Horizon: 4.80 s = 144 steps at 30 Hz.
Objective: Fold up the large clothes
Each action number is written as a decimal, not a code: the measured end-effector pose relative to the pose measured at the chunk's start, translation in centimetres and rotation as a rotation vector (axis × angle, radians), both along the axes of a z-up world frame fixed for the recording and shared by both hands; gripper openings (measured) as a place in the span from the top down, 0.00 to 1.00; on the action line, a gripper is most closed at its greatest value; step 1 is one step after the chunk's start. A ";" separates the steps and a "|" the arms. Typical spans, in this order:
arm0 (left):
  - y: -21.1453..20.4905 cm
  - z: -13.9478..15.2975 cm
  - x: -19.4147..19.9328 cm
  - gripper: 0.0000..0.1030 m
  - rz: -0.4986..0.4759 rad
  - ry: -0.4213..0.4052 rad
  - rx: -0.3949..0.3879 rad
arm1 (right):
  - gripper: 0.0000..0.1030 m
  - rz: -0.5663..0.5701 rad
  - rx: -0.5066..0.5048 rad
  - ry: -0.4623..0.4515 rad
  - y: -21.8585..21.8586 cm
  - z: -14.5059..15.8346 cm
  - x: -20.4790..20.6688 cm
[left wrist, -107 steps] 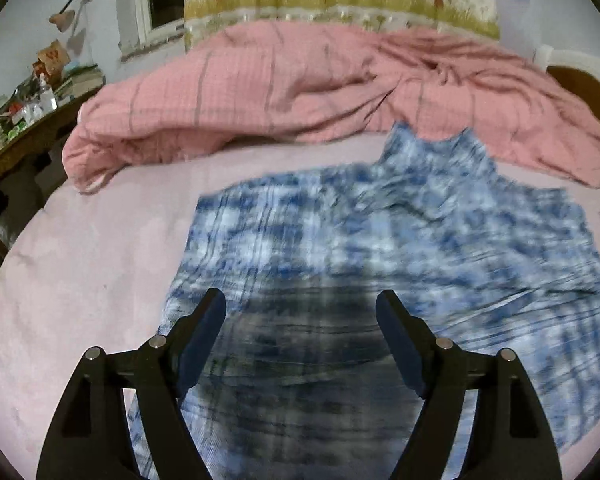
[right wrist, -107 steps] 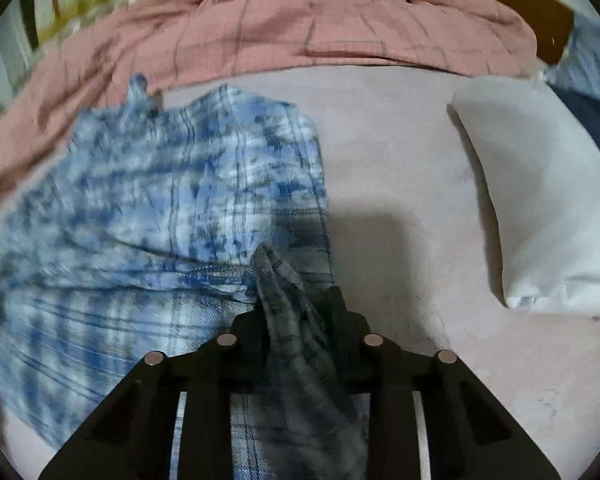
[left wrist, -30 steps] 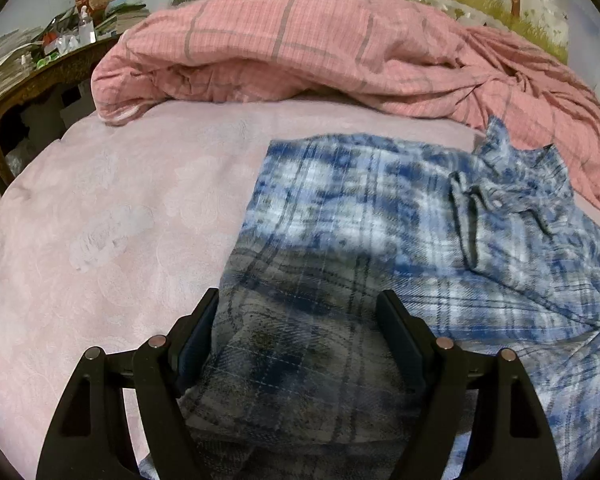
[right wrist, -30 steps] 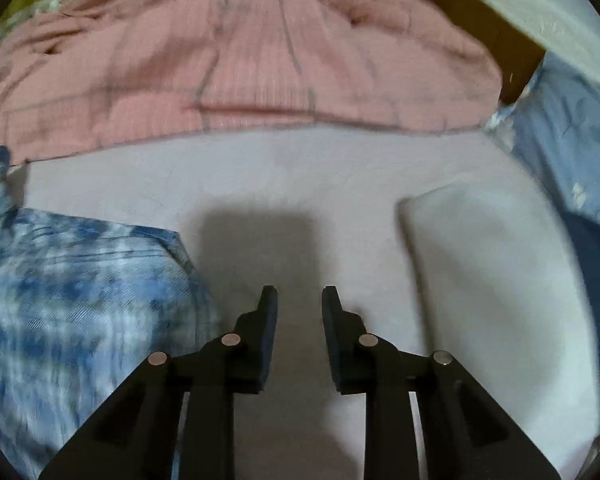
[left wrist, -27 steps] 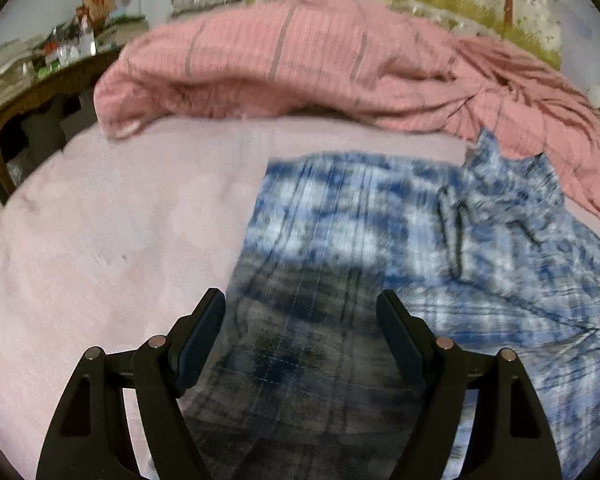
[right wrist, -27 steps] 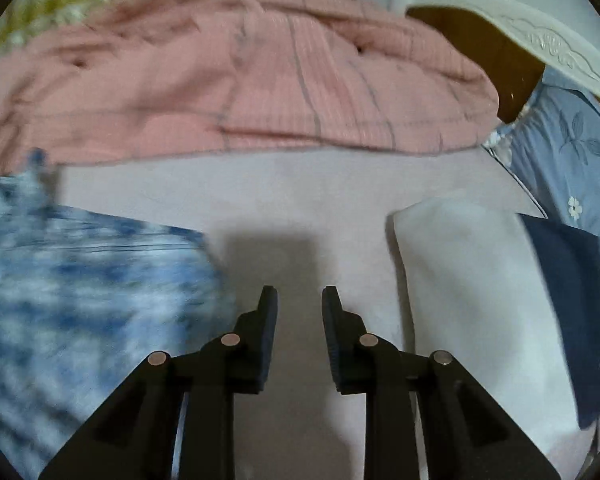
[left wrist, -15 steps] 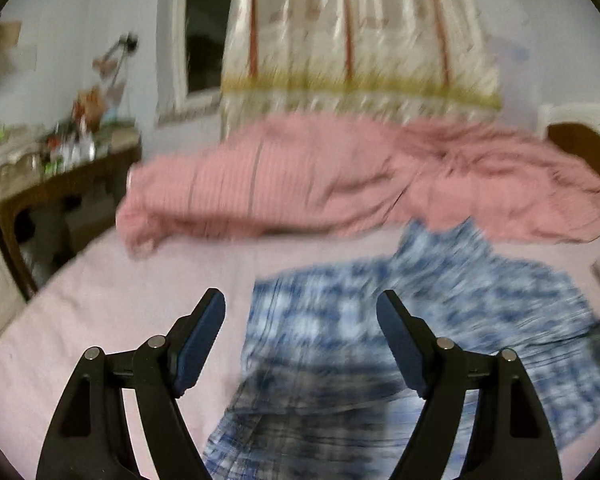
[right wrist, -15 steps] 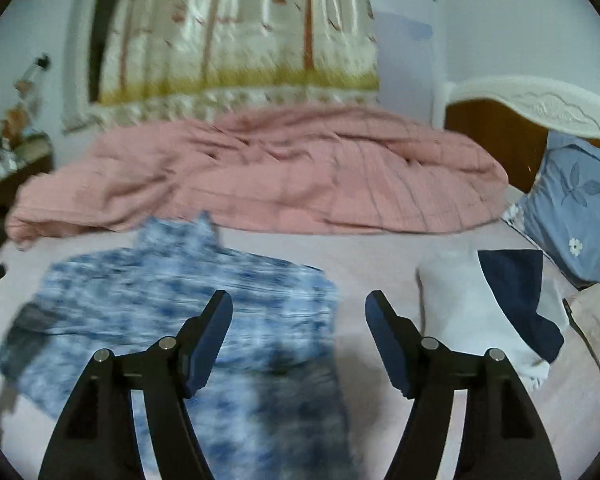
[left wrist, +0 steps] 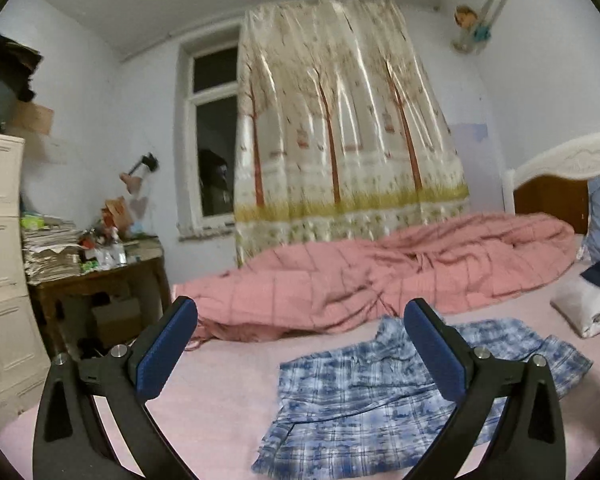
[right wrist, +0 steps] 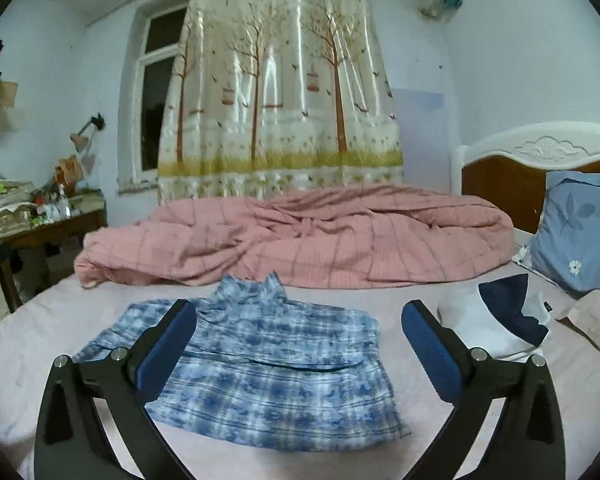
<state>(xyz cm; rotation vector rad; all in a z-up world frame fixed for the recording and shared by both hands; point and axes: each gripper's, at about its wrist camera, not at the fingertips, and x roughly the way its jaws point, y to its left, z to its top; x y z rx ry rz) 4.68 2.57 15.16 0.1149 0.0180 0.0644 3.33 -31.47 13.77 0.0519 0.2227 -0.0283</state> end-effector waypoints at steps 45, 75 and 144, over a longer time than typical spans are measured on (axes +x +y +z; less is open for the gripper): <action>-2.1 -21.6 16.7 0.21 -0.162 0.787 0.355 | 0.16 0.037 -0.477 0.607 2.5 -20.0 13.9; 4.7 -17.1 1.1 0.95 -0.064 0.699 0.043 | 0.95 0.021 -0.242 0.524 -1.7 -16.5 -1.3; 7.4 -17.0 32.0 0.96 0.017 0.829 -0.436 | 0.95 -0.102 0.250 0.437 -6.0 -14.3 28.8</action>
